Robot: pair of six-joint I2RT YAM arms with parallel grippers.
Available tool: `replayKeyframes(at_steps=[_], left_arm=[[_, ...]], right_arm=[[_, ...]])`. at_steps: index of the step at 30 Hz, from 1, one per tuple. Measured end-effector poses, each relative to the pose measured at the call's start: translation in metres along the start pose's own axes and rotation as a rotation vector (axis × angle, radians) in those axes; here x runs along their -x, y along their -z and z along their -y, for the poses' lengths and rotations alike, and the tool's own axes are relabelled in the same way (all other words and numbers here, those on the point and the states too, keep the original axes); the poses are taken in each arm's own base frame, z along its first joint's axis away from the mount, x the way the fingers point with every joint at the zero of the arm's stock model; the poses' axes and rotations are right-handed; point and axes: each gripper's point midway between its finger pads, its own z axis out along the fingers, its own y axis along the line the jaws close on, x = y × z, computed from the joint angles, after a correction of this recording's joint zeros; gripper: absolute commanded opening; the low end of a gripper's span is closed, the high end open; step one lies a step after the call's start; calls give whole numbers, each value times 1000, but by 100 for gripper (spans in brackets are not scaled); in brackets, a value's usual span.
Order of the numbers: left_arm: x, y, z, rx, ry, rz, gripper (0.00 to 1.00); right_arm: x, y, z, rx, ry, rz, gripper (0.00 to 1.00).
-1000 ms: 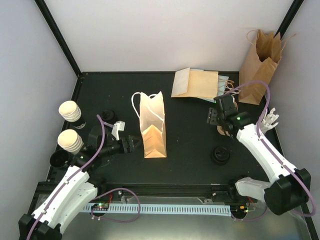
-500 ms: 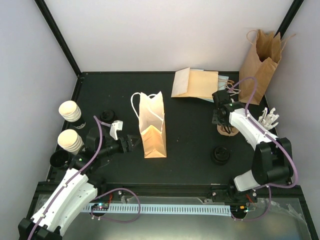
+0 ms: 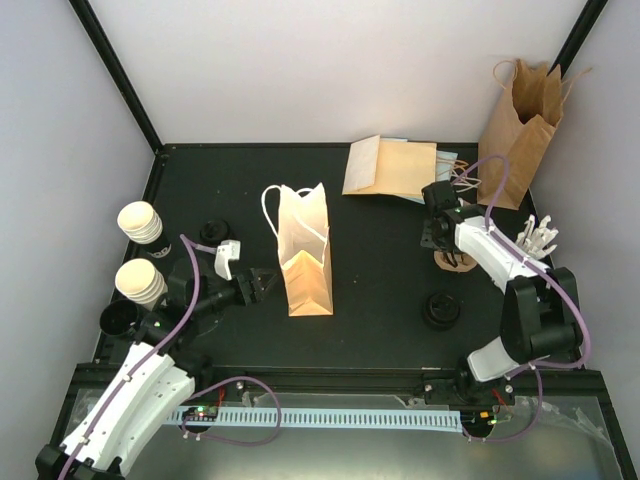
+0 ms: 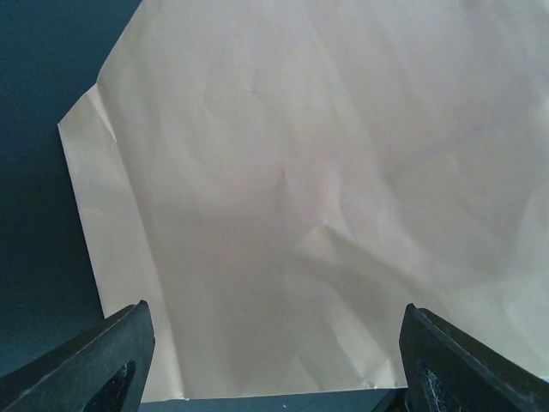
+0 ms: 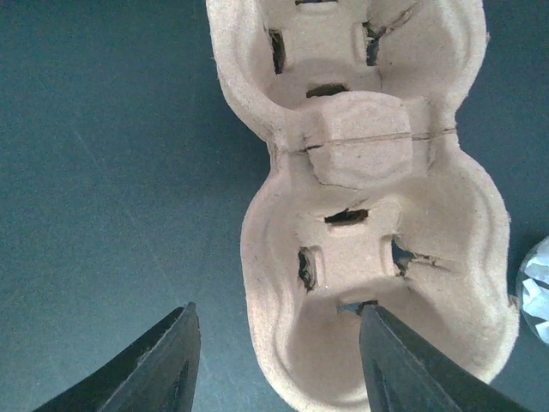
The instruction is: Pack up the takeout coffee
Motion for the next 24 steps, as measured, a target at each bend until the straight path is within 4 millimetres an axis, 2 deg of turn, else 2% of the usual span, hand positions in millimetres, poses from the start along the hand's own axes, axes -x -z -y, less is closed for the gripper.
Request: replayKeyframes(at_steps=[2,4,17,20,24], left_arm=[[1,0,-1,6,0,4,81],[1,0,-2,11,1,7,81],[0,-2,-6,26,7,1,81],[0,-2,-6,27,7,1,80],[-2,-3,-8,30,10,-3,80]], right_arm=[[0,-4,-1,-3,2,-4,50],[-2,-8,-2,-9,8,-13,40],[-8,-21,-3,-26,29,-47,38],[-10,-24,-3,-30,38,-57,31],[-11,-27,-4,-33,50,-67,30]])
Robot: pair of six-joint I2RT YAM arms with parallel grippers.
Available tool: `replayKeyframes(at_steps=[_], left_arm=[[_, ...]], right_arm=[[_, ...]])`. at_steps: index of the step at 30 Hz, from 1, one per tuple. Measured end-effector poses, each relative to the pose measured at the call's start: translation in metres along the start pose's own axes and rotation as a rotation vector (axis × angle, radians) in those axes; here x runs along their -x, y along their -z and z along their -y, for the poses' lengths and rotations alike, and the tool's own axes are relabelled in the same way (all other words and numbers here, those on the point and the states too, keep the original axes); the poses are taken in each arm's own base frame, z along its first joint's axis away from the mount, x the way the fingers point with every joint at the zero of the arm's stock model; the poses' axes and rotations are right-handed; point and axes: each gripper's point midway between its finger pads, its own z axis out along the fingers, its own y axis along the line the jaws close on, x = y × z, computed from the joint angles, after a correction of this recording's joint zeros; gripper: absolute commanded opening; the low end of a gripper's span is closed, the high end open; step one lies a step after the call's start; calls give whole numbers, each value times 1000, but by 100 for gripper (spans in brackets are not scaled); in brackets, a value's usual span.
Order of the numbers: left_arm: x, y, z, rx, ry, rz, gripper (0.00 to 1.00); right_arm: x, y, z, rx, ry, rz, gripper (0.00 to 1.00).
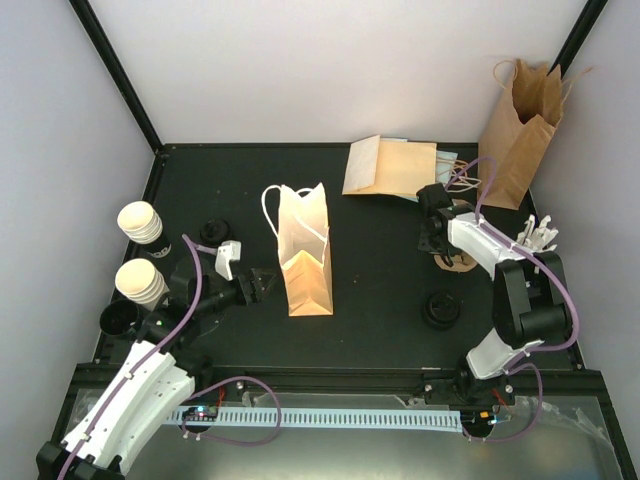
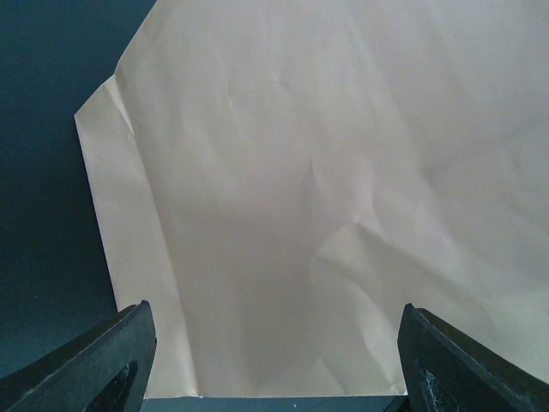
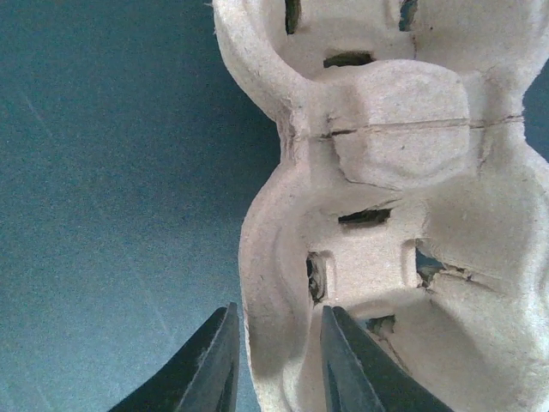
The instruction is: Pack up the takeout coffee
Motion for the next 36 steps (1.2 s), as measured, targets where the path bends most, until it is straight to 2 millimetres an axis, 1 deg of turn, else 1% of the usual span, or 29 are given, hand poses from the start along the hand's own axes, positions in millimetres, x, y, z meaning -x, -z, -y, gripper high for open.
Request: replayKeyframes(at_steps=[5,13,15,16,17,27,35,36], left_arm=[[-2,-1,-2,3,3,-4,78],[-4,-1,-4,7,5,-9,77],[-5,-2,-5,9,6,-12,77],[-6,-2,-6,11,7,-13,78],[-6,-2,-6,11,8,-14,78],[-7,-3,-7,13,9,-16,78],[-7,-3,-8,14,9,-17,77],[-7,-3,-8,14,9,-17,78]], right_arm=[[0,-4,0,-11,6,-12,30],[-1,-4,0,-15,9,-16,29],[0,-4,0,-15,9,-15,28],[0,-4,0,-15,9,-15,22],[0,-4,0,-15,9,-15,21],[0,-4,0,-16,17,-16,22],[2,-3,2,-26,17,-13,20],[2,-3,3,-30,17,-12,18]])
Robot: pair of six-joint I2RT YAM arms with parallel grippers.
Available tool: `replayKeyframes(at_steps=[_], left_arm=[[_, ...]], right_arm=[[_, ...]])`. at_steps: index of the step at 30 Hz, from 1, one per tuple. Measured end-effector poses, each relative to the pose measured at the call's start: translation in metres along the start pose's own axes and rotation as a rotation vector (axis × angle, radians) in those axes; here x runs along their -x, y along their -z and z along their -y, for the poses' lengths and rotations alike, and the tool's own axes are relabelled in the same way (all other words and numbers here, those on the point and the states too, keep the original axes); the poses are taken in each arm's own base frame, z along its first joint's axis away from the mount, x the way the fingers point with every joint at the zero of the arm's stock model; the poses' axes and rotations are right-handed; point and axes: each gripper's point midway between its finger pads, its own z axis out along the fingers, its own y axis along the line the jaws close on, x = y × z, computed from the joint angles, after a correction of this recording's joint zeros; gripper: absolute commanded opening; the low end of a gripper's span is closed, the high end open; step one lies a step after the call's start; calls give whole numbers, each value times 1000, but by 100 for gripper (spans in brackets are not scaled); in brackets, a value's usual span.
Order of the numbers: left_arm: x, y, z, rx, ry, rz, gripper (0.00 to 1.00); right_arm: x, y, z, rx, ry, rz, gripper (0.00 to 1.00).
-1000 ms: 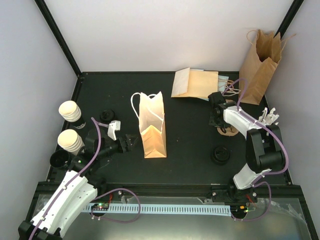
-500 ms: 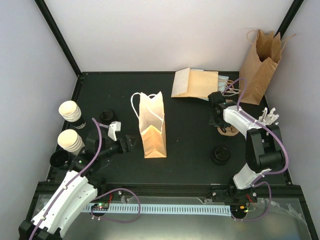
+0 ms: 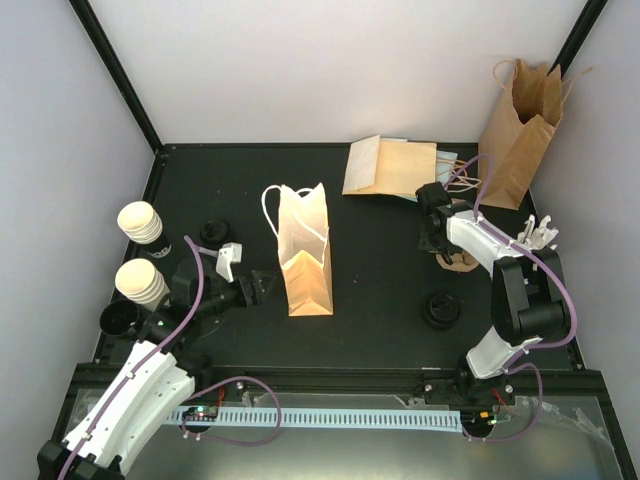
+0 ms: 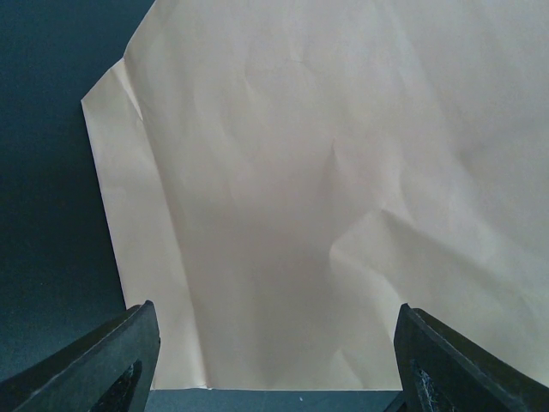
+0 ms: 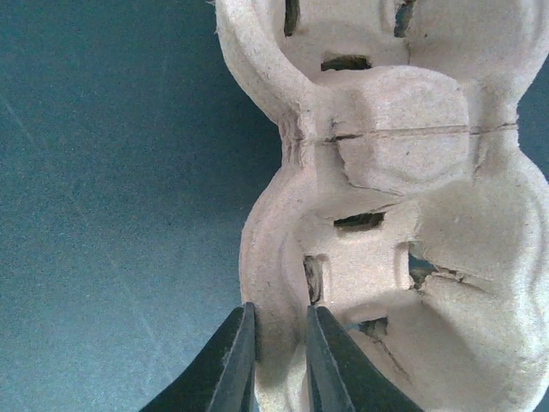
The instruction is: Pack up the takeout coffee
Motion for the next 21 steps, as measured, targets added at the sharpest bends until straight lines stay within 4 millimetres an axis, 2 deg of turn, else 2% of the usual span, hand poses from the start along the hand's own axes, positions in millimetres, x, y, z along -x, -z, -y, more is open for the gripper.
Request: replayKeyframes(at_steps=[2,18,21], left_arm=[[0,0,0,0,0,0,77],[0,0,0,0,-7,0,77],[0,0,0,0,-8,0,77]], right_arm=[[1,1,1,-8,2,4,13],[13,23,11,-109,45,53,11],[15,27,13,-129,54,61,8]])
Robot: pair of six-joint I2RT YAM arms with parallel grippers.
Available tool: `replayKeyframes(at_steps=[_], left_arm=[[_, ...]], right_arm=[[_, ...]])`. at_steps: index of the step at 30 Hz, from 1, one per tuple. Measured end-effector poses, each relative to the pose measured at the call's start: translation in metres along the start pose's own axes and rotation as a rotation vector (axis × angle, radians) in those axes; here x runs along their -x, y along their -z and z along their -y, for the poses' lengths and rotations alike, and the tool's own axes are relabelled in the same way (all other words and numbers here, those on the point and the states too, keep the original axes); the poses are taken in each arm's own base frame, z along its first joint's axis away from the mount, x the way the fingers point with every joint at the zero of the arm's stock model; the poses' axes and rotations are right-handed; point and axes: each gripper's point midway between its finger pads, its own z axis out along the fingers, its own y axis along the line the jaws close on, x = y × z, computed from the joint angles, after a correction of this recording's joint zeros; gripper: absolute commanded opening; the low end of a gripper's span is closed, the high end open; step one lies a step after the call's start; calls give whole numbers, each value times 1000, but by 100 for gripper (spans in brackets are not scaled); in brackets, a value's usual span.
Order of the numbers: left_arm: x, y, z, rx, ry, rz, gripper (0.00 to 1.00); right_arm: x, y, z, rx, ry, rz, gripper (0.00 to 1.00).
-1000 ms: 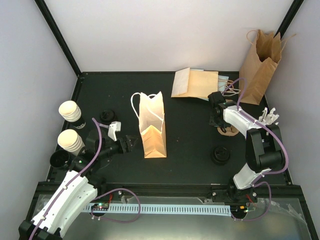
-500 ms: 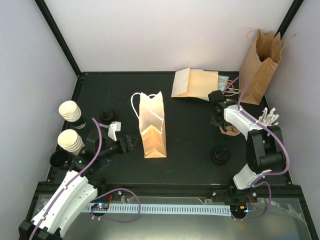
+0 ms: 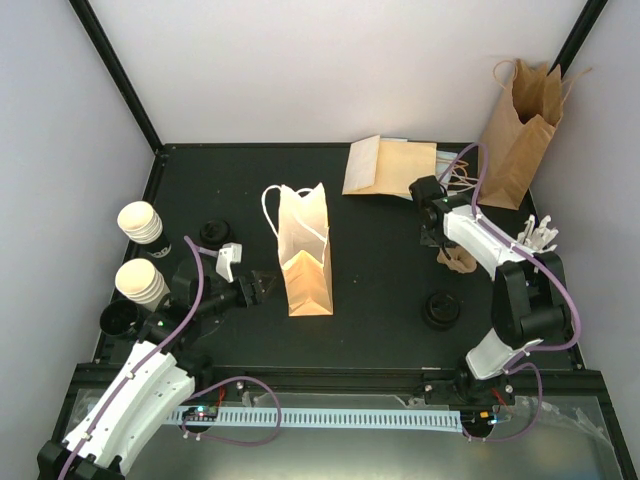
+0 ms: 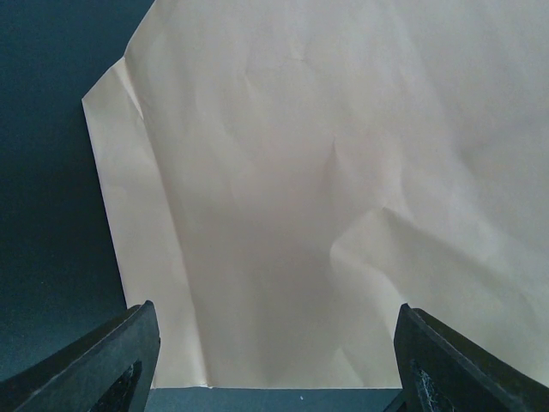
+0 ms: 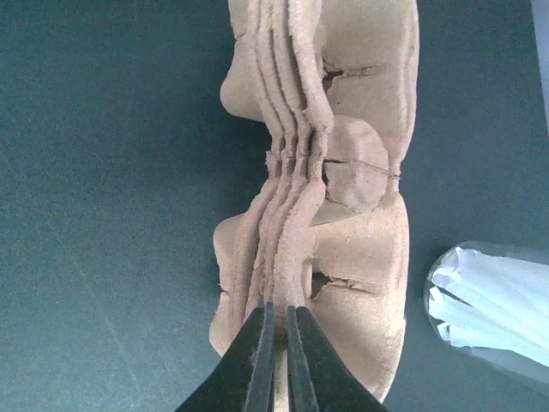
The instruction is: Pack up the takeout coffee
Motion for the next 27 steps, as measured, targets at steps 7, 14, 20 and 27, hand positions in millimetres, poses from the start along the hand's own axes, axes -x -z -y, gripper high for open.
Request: replayKeyframes(at_steps=[7,14,20,27], left_arm=[[0,0,0,1,1,-1,78],[0,0,0,1,0,-1,78],[0,0,0,1,0,0,78],[1,0,-1,6,-5,5,78]], right_arm=[[-1,3,1,-17,14,0,8],[-1,4,5,-38,18,-2,8],[6,15,12,-82,31,18,8],[21,36,18,-142,44,69,8]])
